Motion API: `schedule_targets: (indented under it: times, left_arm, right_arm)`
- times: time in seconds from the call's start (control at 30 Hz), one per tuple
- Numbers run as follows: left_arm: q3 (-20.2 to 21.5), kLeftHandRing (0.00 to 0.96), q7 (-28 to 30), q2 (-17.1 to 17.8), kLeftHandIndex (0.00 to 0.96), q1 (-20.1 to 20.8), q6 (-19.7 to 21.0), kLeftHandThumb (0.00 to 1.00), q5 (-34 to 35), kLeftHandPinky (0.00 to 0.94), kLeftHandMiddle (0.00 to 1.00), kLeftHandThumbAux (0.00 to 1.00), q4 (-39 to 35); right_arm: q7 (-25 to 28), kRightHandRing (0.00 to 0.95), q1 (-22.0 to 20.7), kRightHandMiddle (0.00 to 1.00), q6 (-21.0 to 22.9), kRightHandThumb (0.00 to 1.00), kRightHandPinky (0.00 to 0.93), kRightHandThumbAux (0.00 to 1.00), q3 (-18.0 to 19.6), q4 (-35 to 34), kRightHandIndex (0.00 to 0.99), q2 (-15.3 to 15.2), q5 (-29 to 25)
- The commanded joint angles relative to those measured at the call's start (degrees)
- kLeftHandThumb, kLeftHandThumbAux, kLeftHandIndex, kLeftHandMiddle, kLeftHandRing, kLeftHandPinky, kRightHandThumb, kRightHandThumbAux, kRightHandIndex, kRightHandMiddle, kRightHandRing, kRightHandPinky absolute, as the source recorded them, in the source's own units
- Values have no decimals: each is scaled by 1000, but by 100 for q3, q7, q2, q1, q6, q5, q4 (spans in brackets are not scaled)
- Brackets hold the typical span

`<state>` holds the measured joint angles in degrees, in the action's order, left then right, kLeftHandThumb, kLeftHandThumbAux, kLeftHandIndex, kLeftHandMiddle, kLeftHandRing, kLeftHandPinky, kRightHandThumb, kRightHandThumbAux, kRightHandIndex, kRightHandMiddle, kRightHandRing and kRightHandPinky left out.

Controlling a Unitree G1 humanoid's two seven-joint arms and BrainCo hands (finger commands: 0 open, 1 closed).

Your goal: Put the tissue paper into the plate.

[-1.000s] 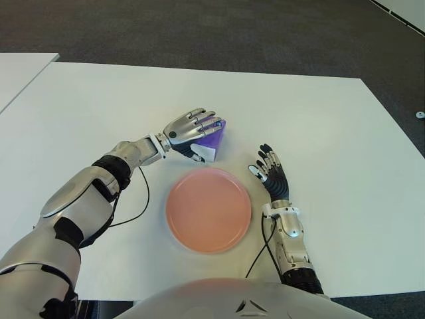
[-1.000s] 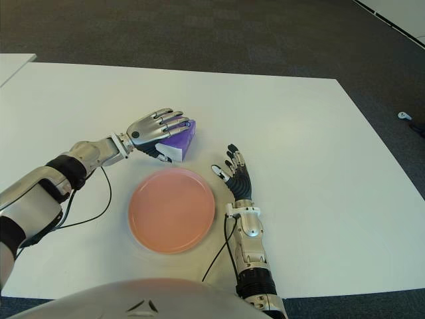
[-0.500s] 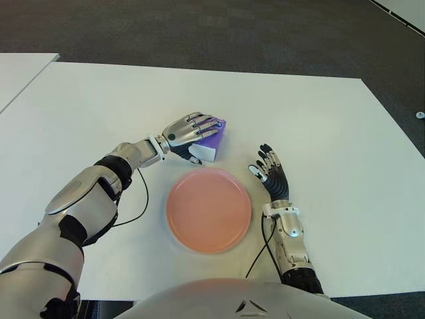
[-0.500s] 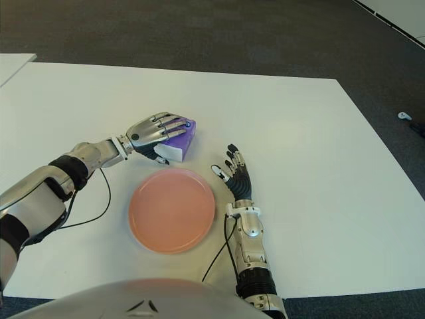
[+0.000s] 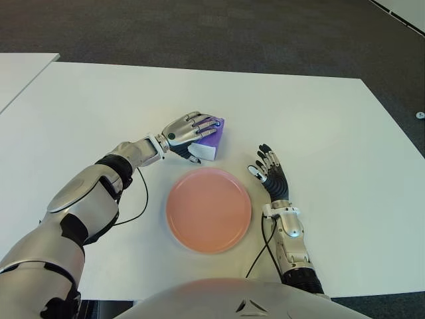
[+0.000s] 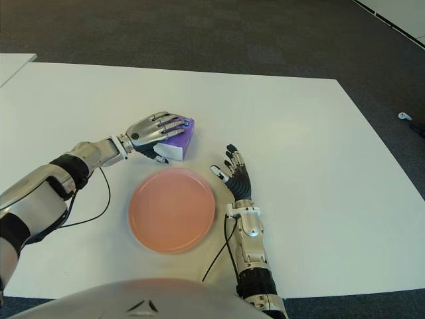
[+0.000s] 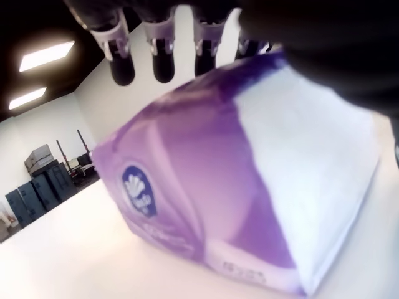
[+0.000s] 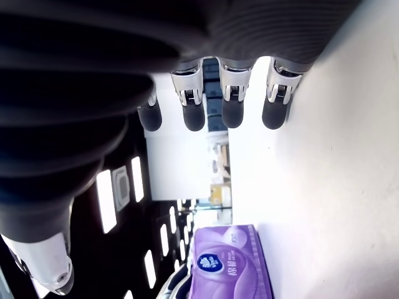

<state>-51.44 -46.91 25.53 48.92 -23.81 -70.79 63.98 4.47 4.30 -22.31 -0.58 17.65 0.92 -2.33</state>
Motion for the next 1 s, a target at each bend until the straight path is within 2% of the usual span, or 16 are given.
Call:
schedule_targets:
  times: [0.03, 0.73, 1.0]
  left_arm:
    - [-119, 0, 17, -15, 0, 67, 94, 4, -43, 0, 0, 287, 99]
    - [-195, 0, -23, -65, 0, 153, 141, 1, 56, 0, 0, 314, 311]
    - [-259, 0, -321, -99, 0, 174, 380, 4, -26, 0, 0, 322, 320]
  right_arm:
    - [37, 0, 545, 0, 390, 0, 0, 645, 8, 723, 0, -1, 3]
    - [85, 0, 556, 0, 250, 0, 0, 644, 35, 806, 0, -4, -21]
    - [200, 0, 594, 0, 323, 0, 0, 616, -28, 716, 0, -28, -22]
